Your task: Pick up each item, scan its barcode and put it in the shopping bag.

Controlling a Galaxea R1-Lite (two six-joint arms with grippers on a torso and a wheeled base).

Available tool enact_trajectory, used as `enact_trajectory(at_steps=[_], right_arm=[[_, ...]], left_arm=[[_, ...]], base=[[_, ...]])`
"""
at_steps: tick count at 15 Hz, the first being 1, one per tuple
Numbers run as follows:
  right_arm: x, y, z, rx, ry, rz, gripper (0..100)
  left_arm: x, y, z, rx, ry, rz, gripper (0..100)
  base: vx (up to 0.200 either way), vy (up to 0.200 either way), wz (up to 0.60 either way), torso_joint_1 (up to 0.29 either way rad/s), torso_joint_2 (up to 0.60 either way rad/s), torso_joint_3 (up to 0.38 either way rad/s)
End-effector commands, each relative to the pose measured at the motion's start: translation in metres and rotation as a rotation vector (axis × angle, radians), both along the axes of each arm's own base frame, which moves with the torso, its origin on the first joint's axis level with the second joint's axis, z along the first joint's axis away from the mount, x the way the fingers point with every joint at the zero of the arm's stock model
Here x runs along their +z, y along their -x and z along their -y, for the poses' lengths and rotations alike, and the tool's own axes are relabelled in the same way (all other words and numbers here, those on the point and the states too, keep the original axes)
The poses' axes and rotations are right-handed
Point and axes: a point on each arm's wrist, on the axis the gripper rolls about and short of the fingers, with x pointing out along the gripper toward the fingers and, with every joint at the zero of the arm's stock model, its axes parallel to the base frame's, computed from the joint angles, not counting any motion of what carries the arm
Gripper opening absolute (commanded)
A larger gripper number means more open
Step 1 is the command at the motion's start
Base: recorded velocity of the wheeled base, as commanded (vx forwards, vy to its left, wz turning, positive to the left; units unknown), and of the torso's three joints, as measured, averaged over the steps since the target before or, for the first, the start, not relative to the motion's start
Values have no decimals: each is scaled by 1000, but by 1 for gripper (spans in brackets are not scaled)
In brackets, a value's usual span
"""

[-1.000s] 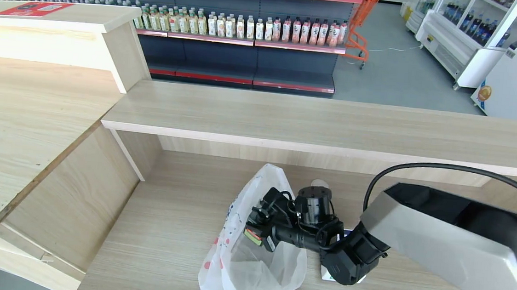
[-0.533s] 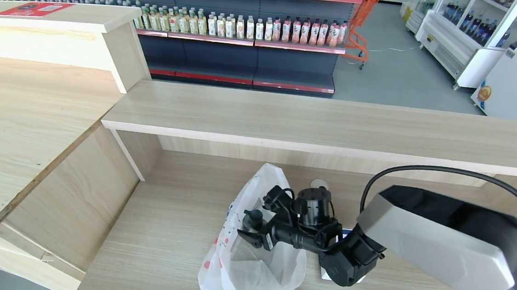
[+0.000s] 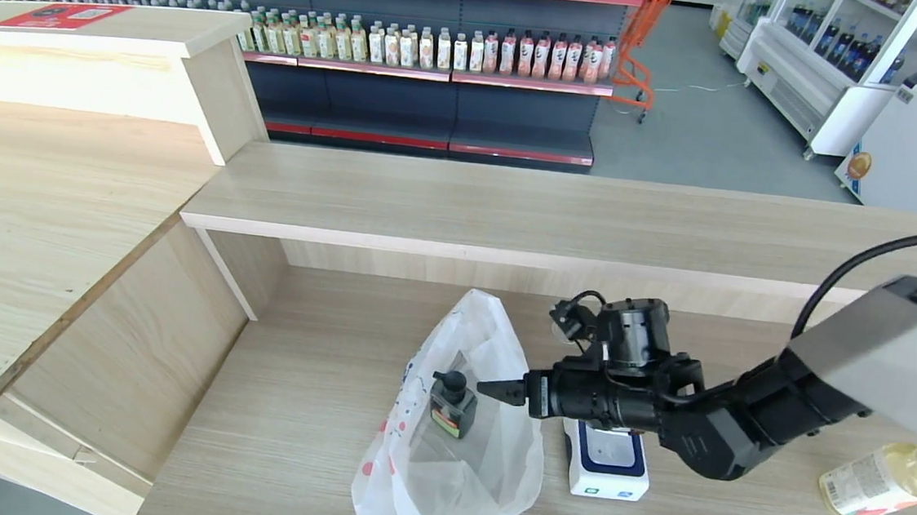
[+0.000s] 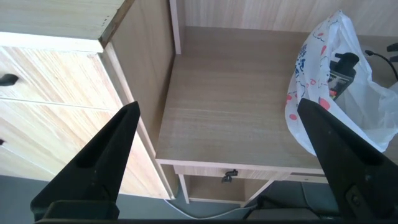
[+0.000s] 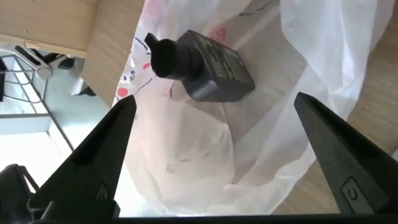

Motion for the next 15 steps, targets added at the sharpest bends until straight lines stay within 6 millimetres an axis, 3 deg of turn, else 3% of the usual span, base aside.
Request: enact_trajectory(at_steps=[1,2,3,7,11,15], right_arm=[[49,28,51,-111,-20,-40,100],[58,36,64,-139,-10,-60,100],[83,54,88,-191,-5,-77,100],[137,112,132,-294,-17,-37,100],[136,135,159,-403,-10,-71,100],[128,135,170,-461,-5,-104,100]], left_arm=[[0,0,0,0,0,1,100],[0,0,0,0,0,1,100],[0,0,0,0,0,1,100],[0,0,0,0,0,1,100],[0,0,0,0,0,1,100],[0,0,0,0,2,0,100]], base=[[0,0,0,0,0,0],[0,0,0,0,0,0],[0,0,0,0,0,0],[0,0,0,0,0,0],[0,0,0,0,0,0],[-50,0,0,1,1,1]])
